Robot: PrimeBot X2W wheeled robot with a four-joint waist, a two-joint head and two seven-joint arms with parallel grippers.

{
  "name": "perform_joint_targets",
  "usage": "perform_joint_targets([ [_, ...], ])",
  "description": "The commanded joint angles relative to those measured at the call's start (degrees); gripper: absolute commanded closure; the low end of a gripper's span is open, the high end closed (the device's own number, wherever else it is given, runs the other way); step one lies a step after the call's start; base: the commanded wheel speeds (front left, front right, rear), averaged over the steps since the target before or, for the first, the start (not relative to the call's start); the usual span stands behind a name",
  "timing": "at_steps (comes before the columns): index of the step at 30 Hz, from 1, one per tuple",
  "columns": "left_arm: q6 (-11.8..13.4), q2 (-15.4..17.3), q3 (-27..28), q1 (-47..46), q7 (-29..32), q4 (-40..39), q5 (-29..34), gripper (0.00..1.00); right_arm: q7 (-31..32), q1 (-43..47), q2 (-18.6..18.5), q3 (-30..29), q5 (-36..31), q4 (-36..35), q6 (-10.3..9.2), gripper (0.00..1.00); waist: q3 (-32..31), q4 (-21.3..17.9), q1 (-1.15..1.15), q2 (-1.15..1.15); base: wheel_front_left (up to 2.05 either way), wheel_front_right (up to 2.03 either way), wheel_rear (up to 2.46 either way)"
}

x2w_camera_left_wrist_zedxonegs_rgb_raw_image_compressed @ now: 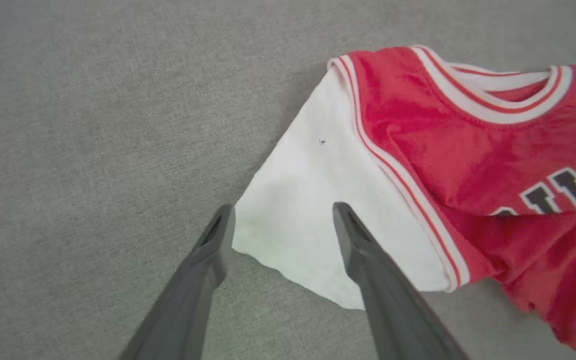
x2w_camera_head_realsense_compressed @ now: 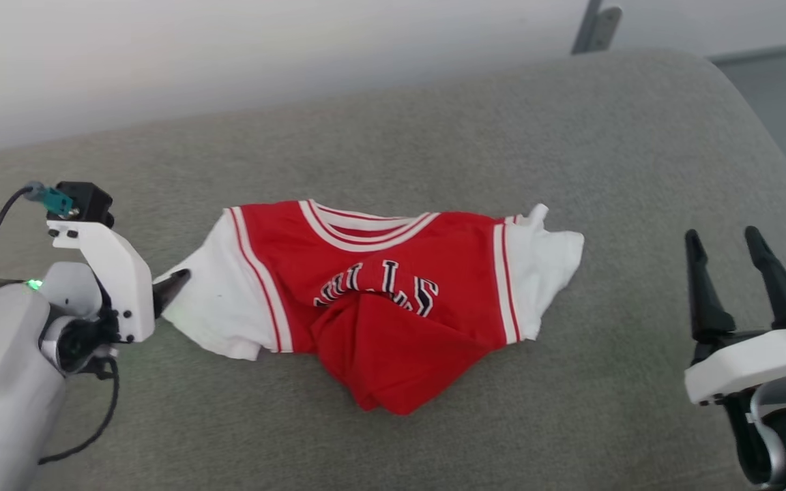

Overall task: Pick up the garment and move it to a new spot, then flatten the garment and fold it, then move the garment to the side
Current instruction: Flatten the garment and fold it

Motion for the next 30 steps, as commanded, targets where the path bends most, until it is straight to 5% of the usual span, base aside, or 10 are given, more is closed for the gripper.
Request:
perform_joint_targets([
  [1, 0.0, 0.0, -0.7, -1.2, 0.4, 1.7, 1.0, 0.0, -0.4, 0.4, 0.5, 0.1, -0.5, -0.6, -0.02, 0.0, 1.1, -1.2, 0.0, 0.0, 0.0, 0.0, 0.0],
  [9, 0.2, -1.9, -3.9, -7.2, 3.7, 13.9, 4.1, 0.0, 0.8, -0.2, 2.3, 1.6, -0.2, -3.1, -0.01, 0.0, 4.7, -3.8, 0.0, 0.0, 0.0, 0.0, 0.0],
  [17, 1.0, -7.5, -6.4, -8.2, 10.9, 24.4, 4.0, 0.01, 1.7, -2.0, 2.6, 2.4, 0.3, -4.6, -0.02, 0.0, 7.6, -4.7, 0.0, 0.0, 0.0, 0.0, 0.0],
  [18, 1.0, -8.1, -6.6, -8.1, 11.9, 25.3, 3.7, 0.95, 1.8, -2.2, 2.6, 2.3, 0.2, -4.8, -0.02, 0.0, 7.8, -4.6, 0.0, 0.0, 0.0, 0.0, 0.0],
  [23, 0.7, -9.2, -6.8, -9.3, 12.6, 26.8, 3.4, 1.0, 2.0, -2.2, 2.5, 1.4, 0.1, -5.0, -0.02, 0.0, 8.0, -3.5, 0.0, 0.0, 0.0, 0.0, 0.0],
  [30, 0.5, -3.7, -5.6, -13.1, 10.4, 27.4, 3.1, 1.0, 2.3, -1.6, 2.5, -0.5, -0.2, -4.5, -0.02, 0.0, 7.0, -0.2, 0.0, 0.0, 0.0, 0.0, 0.0],
])
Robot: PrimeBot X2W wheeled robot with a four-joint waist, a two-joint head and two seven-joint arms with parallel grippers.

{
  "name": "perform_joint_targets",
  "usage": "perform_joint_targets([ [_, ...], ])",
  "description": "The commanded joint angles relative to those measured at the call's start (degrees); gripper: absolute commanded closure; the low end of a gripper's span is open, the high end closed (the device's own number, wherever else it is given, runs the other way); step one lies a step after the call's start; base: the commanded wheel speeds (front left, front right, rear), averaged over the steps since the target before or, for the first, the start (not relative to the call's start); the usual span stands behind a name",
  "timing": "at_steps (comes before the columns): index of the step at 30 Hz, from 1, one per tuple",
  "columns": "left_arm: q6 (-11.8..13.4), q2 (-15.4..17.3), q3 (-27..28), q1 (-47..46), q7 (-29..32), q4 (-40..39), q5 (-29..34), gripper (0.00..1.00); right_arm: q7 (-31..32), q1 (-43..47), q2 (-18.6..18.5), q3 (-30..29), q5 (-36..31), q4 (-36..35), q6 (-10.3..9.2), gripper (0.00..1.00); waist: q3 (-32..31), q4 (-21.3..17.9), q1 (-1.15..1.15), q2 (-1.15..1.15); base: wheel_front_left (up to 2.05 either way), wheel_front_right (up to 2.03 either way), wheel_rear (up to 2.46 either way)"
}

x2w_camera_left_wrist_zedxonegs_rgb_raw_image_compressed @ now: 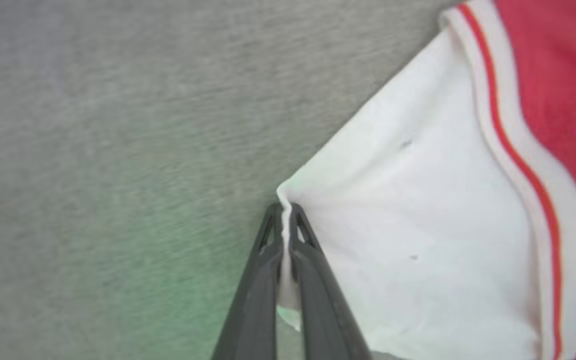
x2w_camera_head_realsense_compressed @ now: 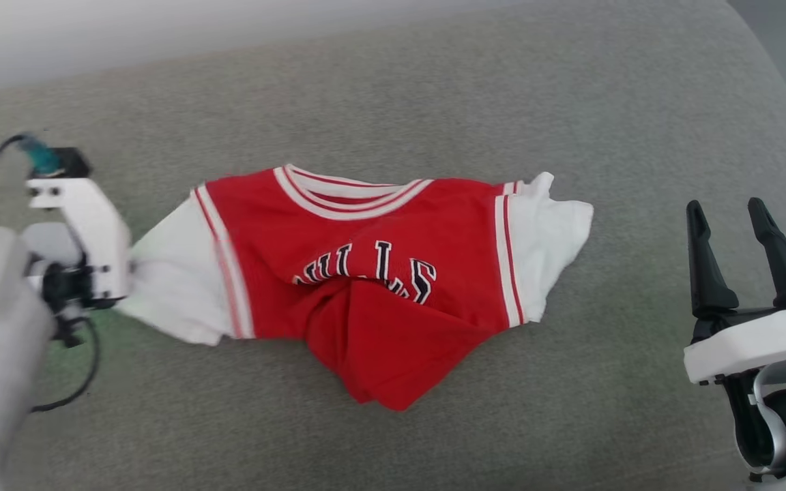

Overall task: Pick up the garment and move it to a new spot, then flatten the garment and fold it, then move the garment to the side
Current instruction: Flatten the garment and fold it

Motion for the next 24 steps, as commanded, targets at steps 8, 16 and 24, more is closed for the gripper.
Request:
perform_joint_targets([
  [8, 0.9, 4.9, 0.0, 3.6, 2.1, 2.4, -0.8, 1.0, 1.4, 1.1, 0.2, -1.0, -0.1, -0.7, -0.02, 0.0, -1.2, 3.0, 0.0, 0.0, 0.0, 0.0, 0.0],
  [16, 2.1, 4.5, 1.0, 7.0, 2.6, 2.6, -2.7, 1.0, 2.4, 1.1, 0.2, -0.6, 0.4, -0.9, -0.02, 0.0, -1.1, 3.9, 0.0, 0.0, 0.0, 0.0, 0.0],
  [24, 2.4, 3.7, 1.6, 4.8, 2.2, 0.1, -3.7, 0.0, 3.5, 0.6, -0.3, 0.1, 0.5, -0.8, -0.02, 0.0, -1.3, 4.2, 0.0, 0.0, 0.0, 0.0, 0.0],
])
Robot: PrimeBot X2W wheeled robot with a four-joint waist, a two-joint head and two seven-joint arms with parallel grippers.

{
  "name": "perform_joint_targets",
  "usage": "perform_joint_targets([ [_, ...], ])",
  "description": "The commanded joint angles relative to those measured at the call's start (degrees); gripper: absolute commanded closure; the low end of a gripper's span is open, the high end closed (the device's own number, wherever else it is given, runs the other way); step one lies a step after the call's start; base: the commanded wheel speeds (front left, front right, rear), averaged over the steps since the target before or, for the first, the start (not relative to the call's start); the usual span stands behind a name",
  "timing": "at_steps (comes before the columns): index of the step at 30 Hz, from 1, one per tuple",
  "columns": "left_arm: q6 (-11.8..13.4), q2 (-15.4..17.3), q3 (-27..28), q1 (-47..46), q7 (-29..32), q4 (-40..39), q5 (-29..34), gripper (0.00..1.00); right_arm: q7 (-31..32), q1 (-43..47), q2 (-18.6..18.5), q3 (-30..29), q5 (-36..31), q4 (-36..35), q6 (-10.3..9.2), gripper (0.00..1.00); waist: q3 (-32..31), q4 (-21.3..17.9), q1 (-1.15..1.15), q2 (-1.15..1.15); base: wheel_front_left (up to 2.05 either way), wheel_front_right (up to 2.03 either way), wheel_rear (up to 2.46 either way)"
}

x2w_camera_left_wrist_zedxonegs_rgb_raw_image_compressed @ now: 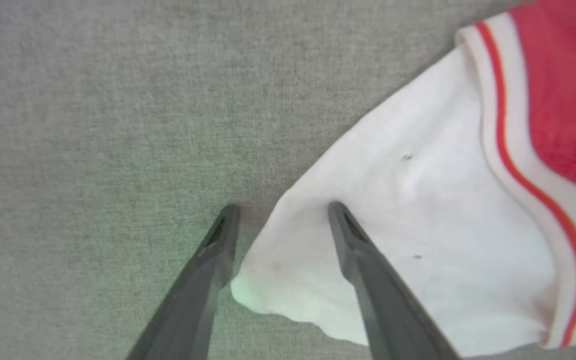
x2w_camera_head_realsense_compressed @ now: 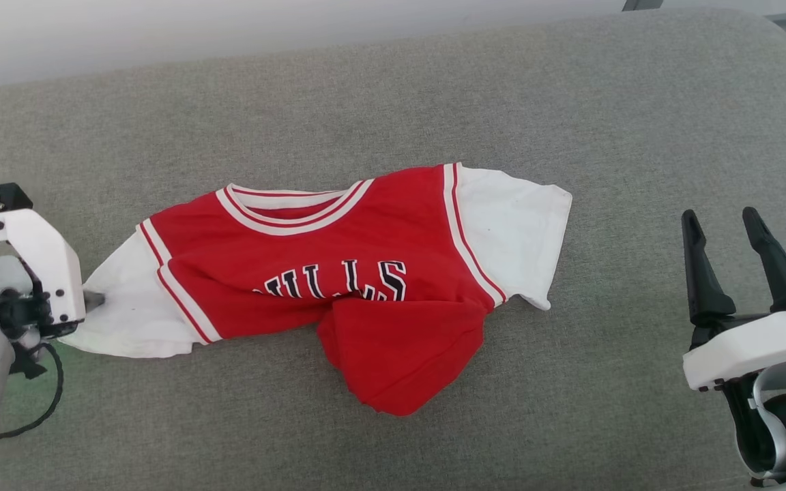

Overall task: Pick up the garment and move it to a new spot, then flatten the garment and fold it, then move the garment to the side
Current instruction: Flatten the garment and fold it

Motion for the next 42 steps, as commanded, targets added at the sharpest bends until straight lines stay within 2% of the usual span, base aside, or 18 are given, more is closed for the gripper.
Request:
perform_joint_targets([
  [1, 0.3, -1.2, -0.5, 0.5, 0.9, 0.0, -0.3, 0.0, 0.4, -0.2, -0.2, 0.2, 0.2, -0.1, -0.02, 0.0, 0.0, 0.0, 0.0, 0.0, 0.0, 0.0, 0.0],
  [10, 2.3, -2.4, -1.9, -0.4, 5.7, 0.5, 0.2, 0.0, 1.5, -0.7, -0.7, 1.0, 0.7, -1.0, -0.02, 0.0, 0.5, -0.4, 0.0, 0.0, 0.0, 0.0, 0.0],
  [17, 6.1, -5.8, -0.4, 3.3, 13.4, 3.7, -3.5, 0.0, 4.1, -0.5, -1.0, 1.3, 1.7, -1.9, -0.02, 0.0, 1.1, -0.4, 0.0, 0.0, 0.0, 0.0, 0.0],
  [20, 4.9, -6.0, 0.0, 3.7, 11.8, 2.0, -4.1, 0.0, 5.2, -1.1, -1.4, 1.7, 2.4, -2.1, -0.02, 0.0, 1.5, 0.1, 0.0, 0.0, 0.0, 0.0, 0.0],
  [21, 3.8, -6.3, 0.1, 3.8, 11.2, 1.1, -4.4, 1.0, 5.7, -1.3, -1.6, 1.9, 2.7, -1.9, -0.02, 0.0, 1.7, 0.3, 0.0, 0.0, 0.0, 0.0, 0.0],
  [29, 2.5, -6.8, -0.3, 2.9, 9.1, -1.5, -4.0, 1.0, 14.1, -7.8, -4.5, 5.0, 5.4, 4.0, -0.01, 0.0, 3.5, 2.2, 0.0, 0.0, 0.0, 0.0, 0.0],
  [35, 2.1, -8.2, -1.0, 0.3, 8.0, -3.5, -3.1, 1.0, 21.6, -17.3, -8.0, 9.3, 8.0, 13.8, -0.02, 0.0, 5.4, 4.9, 0.0, 0.0, 0.0, 0.0, 0.0],
  [42, 1.3, -9.5, -1.7, -1.3, 7.4, -4.0, -2.6, 1.0, 31.0, -26.4, -9.8, 14.9, 9.9, 28.0, -0.02, 0.0, 7.0, 7.6, 0.0, 0.0, 0.0, 0.0, 0.0],
])
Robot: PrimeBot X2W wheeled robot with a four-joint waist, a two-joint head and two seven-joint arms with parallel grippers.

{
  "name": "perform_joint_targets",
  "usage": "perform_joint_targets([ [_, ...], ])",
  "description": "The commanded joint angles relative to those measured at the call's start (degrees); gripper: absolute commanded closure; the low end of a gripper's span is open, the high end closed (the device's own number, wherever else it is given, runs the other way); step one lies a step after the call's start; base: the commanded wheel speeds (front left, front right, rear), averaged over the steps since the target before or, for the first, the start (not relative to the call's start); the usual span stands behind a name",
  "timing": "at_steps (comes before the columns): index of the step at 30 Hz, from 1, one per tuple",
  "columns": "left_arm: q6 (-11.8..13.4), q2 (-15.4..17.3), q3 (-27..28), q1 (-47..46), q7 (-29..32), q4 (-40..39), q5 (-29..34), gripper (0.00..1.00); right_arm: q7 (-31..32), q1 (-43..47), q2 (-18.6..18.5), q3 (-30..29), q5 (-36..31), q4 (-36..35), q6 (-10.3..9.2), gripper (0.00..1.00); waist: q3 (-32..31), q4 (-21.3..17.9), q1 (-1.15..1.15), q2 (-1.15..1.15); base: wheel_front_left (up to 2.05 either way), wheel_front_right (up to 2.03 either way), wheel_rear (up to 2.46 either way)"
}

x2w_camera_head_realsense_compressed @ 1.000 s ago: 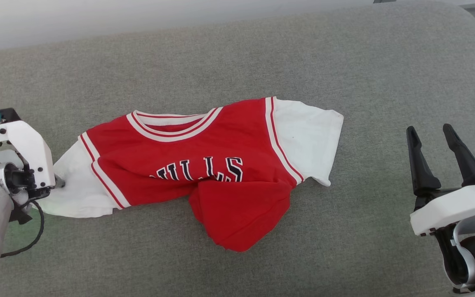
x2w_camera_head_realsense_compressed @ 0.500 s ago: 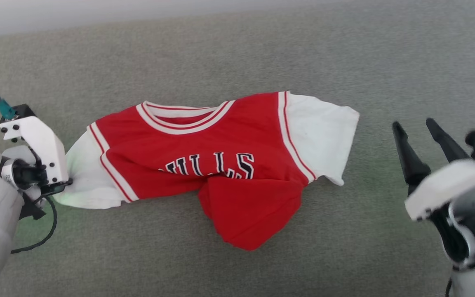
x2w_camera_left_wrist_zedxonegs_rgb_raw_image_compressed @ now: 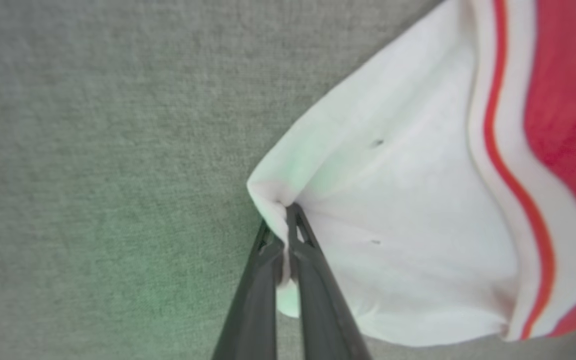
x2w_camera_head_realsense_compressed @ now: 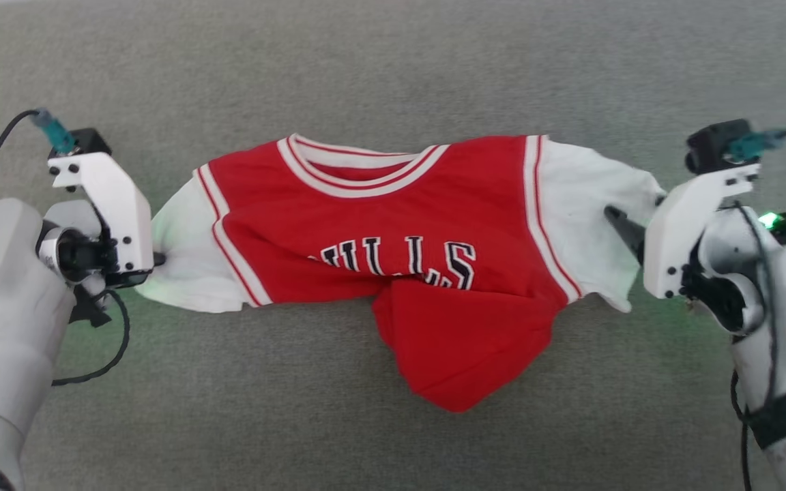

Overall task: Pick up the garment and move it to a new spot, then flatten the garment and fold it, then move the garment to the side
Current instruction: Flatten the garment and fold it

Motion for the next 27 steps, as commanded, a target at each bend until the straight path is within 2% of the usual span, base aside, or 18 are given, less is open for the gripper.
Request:
perform_joint_targets([
  [1, -0.4, -3.6, -1.5, 3.0, -0.7, 0.8, 0.3, 1.0, 1.6, -1.4, -0.3, 1.5, 0.1, 1.9, -0.01, 0.0, 0.6, 0.8, 0.0, -0.01, 0.0, 0.0, 0.0],
  [8, -1.1, -4.5, -1.6, 1.4, -2.4, 1.3, 0.6, 1.0, 11.3, -5.0, 0.7, 8.4, 2.8, 15.4, 0.0, 0.0, 1.5, 2.3, 0.0, -0.01, 0.0, 0.0, 0.0],
  [9, -1.2, -4.6, -1.6, 1.3, -2.6, 1.5, 0.5, 1.0, 13.0, -5.0, 0.9, 9.5, 3.4, 16.9, 0.02, 0.22, 1.5, 2.4, 0.0, -0.01, 0.0, 0.0, 0.0],
  [10, -1.3, -4.9, -1.6, 1.1, -2.7, 1.8, 0.4, 1.0, 14.2, -5.1, 1.1, 10.6, 4.4, 17.9, 0.11, 0.83, 1.5, 2.6, 0.0, -0.01, 0.0, 0.0, 0.0],
  [11, -1.5, -4.8, -1.6, 0.8, -3.1, 2.0, 0.5, 1.0, 14.8, -5.5, 0.7, 11.5, 5.1, 18.3, 0.19, 1.0, 1.5, 2.7, 0.0, -0.01, 0.0, 0.0, 0.0],
  [18, -2.2, -3.9, -1.0, -2.7, -5.7, 1.9, 0.6, 1.0, 13.1, -10.6, -2.9, 10.9, 10.8, 16.1, -0.02, 1.0, 0.3, 3.3, 0.0, -0.01, 0.0, 0.0, 0.0],
  [27, -3.5, -0.8, -1.1, -10.9, -7.4, -3.0, 2.0, 1.0, 11.0, -13.9, -9.7, 10.3, 19.1, 2.8, -0.01, 1.0, -5.2, 3.0, 0.0, -0.01, 0.0, 0.0, 0.0],
])
